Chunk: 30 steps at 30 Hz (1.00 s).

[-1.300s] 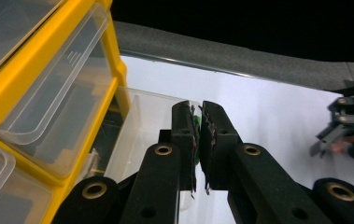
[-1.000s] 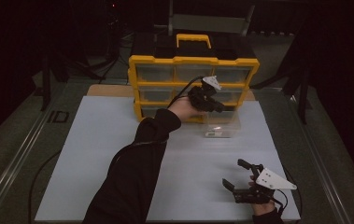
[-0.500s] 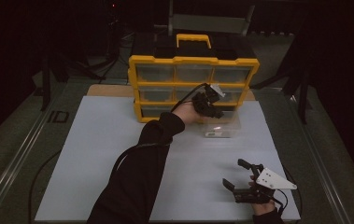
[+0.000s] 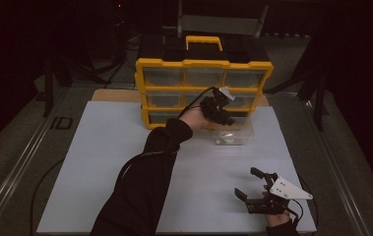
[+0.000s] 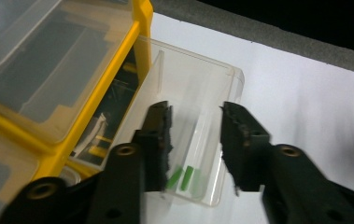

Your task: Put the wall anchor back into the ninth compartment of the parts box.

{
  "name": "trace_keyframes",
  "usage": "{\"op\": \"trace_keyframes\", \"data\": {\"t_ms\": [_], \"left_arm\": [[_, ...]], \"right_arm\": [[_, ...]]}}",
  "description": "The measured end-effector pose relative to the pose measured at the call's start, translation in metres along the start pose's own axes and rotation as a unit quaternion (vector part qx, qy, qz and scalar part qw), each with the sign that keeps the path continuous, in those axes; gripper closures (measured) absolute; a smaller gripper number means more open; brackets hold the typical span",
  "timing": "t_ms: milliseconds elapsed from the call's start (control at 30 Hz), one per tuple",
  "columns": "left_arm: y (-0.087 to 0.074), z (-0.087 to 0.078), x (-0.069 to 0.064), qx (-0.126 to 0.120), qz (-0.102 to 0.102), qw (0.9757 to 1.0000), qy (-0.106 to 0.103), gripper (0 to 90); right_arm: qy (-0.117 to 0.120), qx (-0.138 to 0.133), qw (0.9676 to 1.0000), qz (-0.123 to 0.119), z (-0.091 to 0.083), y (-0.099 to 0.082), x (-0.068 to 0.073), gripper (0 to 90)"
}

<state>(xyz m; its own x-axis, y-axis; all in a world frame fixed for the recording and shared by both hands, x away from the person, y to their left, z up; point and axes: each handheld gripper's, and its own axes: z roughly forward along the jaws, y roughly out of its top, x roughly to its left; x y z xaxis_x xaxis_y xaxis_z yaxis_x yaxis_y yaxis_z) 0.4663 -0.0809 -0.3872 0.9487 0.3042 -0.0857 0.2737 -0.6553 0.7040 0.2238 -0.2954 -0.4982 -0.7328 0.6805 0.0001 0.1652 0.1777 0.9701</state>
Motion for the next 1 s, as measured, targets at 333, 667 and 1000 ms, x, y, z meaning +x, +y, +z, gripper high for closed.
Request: {"op": "trace_keyframes", "data": {"t_ms": [333,667,1000], "left_arm": [[-0.014,-0.026,-0.007,-0.012,-0.009,0.9999,0.005,26.0],[-0.040,-0.051,-0.014,-0.038,-0.009,0.9988,-0.027,0.2],[-0.077,-0.076,-0.022,-0.058,-0.008,0.9975,-0.039,0.2]], "right_arm": [[-0.002,0.003,1.0000,-0.002,0.001,0.000,0.001,8.2],[-0.003,0.005,1.0000,-0.003,0.002,0.000,0.001,8.2],[-0.004,0.007,1.0000,-0.004,0.002,0.000,0.001,8.2]]}}
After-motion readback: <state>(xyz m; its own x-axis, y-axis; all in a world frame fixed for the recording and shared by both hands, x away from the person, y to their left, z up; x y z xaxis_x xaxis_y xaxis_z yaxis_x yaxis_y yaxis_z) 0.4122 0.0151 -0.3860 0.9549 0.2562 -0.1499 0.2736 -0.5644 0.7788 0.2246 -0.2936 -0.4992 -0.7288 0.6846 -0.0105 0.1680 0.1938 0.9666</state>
